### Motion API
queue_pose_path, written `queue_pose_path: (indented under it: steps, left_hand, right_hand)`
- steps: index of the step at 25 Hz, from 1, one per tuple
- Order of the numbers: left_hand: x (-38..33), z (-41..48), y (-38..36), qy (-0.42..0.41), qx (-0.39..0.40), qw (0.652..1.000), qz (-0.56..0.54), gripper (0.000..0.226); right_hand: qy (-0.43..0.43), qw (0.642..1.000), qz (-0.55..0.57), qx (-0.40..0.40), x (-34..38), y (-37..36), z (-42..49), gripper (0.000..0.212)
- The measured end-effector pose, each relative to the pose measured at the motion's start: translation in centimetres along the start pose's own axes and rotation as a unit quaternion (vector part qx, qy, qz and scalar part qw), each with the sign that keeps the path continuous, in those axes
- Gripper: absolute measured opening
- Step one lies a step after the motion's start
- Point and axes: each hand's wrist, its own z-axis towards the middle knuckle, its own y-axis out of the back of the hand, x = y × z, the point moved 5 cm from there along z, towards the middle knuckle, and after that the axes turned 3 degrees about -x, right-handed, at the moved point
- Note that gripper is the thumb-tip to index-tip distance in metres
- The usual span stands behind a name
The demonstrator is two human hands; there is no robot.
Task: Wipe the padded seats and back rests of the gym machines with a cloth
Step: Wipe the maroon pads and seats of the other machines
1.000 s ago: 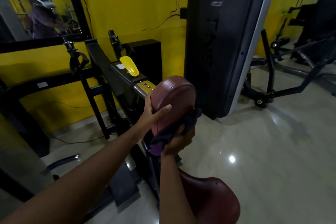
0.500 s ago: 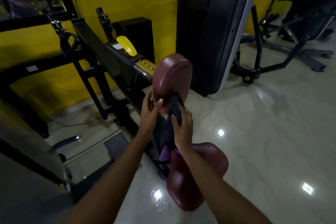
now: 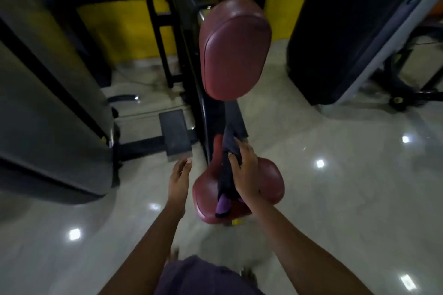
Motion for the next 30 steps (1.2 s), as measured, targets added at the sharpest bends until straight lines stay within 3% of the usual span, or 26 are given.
queue_pose_path:
  steps: [4, 8, 10, 12, 14, 20, 25, 30]
  left_hand:
    - [5.6, -1.9, 0.4, 0.056, -0.077, 0.995, 0.011, 0.043]
    - [10.4, -1.5, 1.1, 0.111, -0.132, 0.985, -0.027, 0.044]
    - [12.8, -0.5, 1.4, 0.13, -0.148, 0.98, -0.041, 0.045]
    - [15.2, 1.3, 1.3, 0.138, -0.164, 0.976, -0.047, 0.045]
    - [17.0, 2.8, 0.7, 0.141, -0.174, 0.973, -0.052, 0.046]
    - [18.3, 6.6, -2.7, 0.14, -0.177, 0.974, -0.032, 0.052]
    - [17.7, 7.0, -4.0, 0.098, -0.271, 0.951, 0.111, 0.052]
    - [18.4, 7.1, -3.7, 0.062, -0.272, 0.956, 0.094, 0.075]
  right_hand:
    - [0.078, 0.984, -0.144, 0.07, -2.7, -2.7, -3.5, 0.052]
    - [0.16, 0.925, -0.281, 0.198, -5.8, -8.5, -8.1, 0.043]
    - [0.202, 0.889, -0.319, 0.258, -8.1, -11.2, -9.9, 0.057]
    - [0.256, 0.87, -0.334, 0.258, -9.7, -12.5, -10.1, 0.059]
    - [0.307, 0.866, -0.315, 0.239, -10.0, -12.4, -9.0, 0.048]
    - [0.352, 0.855, -0.33, 0.188, -12.4, -11.5, 0.4, 0.049]
    - [0.354, 0.846, -0.365, 0.157, -12.2, -12.1, 2.7, 0.051]
    - [0.44, 0.803, -0.301, 0.266, -9.6, -14.9, -2.2, 0.047]
